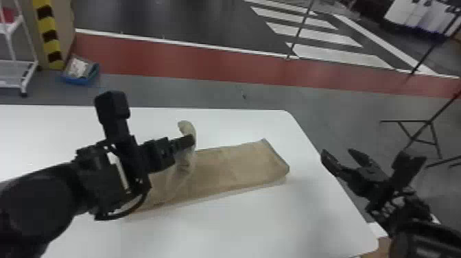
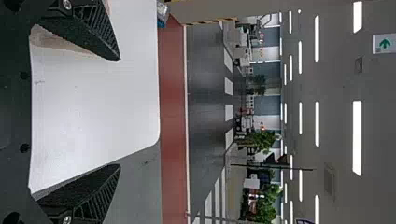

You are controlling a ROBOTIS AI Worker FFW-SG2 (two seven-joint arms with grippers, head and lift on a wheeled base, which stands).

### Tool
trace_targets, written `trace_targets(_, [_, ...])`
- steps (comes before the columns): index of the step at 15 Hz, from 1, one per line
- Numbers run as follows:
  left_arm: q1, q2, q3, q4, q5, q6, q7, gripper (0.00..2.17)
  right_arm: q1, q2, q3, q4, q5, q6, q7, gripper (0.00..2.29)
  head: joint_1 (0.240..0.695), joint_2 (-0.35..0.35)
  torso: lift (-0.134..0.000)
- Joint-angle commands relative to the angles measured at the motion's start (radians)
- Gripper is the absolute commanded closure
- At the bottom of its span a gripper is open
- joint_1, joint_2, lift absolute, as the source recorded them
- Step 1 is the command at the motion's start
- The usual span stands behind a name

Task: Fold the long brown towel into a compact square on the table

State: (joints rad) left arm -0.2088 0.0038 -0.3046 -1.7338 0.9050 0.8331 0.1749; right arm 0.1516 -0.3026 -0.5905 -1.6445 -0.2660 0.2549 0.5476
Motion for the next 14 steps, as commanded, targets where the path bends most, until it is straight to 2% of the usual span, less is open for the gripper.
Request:
trace_targets(1, [-0.001, -0.006, -0.08, 0.059, -0.061, -0.054, 0.003, 1.44, 0.011, -0.006, -0.018, 0.008, -0.01, -0.01, 0.006, 0.06, 0.669, -0.35, -0.128])
trace_targets(5, [-0.006, -0.006, -0.182, 0.155, -0.086, -0.223, 0.035, 1.45, 0.025, -0.007, -0.054, 0.014, -0.018, -0.013, 0.023, 0.06, 0.69, -0.35, -0.128])
trace_targets(8, [-0.009, -0.006, -0.217, 0.169, -0.083, -0.328, 0.055, 1.44, 0.035, -0.015, -0.06, 0.028, -0.03, -0.022, 0.025, 0.06, 0.693, -0.35, -0.128])
trace_targets(9, [-0.011, -0.006, -0.22, 0.172, -0.081, -0.328, 0.037, 1.32, 0.035, -0.015, -0.06, 0.029, -0.03, -0.022, 0.025, 0.06, 0.691, -0.35, -0.128])
trace_targets(11, [-0.011, -0.006, -0.211, 0.198, -0.061, -0.324, -0.038, 0.09, 0.034, -0.013, -0.048, 0.028, -0.036, -0.019, 0.025, 0.06, 0.685, -0.35, -0.128])
trace_targets(12, [-0.014, -0.006, -0.208, 0.209, -0.038, -0.315, -0.08, 0.06, 0.032, -0.007, -0.038, 0.025, -0.036, -0.019, 0.023, 0.06, 0.684, -0.35, -0.128])
trace_targets(14, [-0.029, -0.006, -0.215, 0.227, -0.021, -0.275, -0.101, 0.08, 0.026, -0.001, -0.006, 0.017, -0.036, -0.016, 0.015, 0.06, 0.685, -0.35, -0.128])
